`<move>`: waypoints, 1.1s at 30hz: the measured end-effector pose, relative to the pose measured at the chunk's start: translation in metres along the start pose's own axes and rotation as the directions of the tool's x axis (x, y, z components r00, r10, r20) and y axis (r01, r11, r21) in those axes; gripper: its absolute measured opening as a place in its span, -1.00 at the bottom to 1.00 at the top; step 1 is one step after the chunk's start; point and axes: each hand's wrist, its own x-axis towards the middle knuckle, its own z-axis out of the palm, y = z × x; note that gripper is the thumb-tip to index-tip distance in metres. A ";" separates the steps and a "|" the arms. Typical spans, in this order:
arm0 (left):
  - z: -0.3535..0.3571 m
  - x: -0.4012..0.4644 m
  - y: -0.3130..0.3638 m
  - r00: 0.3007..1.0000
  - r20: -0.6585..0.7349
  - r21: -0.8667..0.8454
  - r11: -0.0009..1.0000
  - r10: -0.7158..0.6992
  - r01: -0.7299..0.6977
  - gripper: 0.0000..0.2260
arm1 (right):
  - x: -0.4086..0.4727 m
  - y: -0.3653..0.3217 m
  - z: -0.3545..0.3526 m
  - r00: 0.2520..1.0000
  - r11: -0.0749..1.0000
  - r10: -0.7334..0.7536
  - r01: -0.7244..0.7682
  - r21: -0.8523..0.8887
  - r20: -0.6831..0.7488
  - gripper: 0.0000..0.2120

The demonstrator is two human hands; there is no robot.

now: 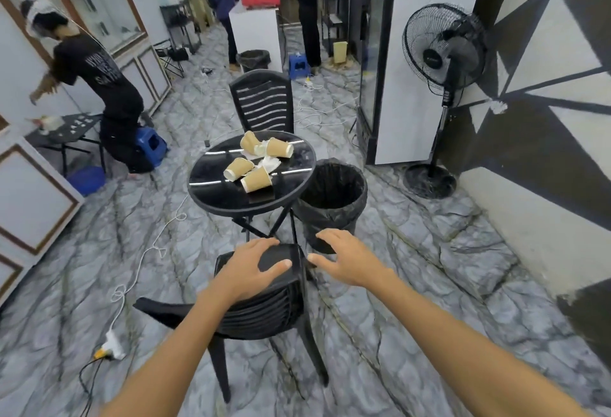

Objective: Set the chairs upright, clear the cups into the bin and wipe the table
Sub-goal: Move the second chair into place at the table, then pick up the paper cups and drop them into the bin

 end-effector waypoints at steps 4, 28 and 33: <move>0.023 0.033 0.042 0.999 0.030 -0.021 1.000 0.011 -0.010 -0.21 | -0.002 0.043 -0.025 1.000 0.999 -0.030 0.029 0.025 0.008 -0.37; 0.038 0.286 0.092 1.000 0.005 -0.070 0.997 0.021 -0.021 -0.39 | 0.180 0.204 -0.117 0.990 0.991 -0.129 0.127 0.035 0.051 -0.45; 0.035 0.332 0.086 0.998 0.008 -0.086 0.995 -0.058 0.059 -0.41 | 0.228 0.235 -0.123 0.983 0.987 -0.161 0.159 0.030 0.084 -0.37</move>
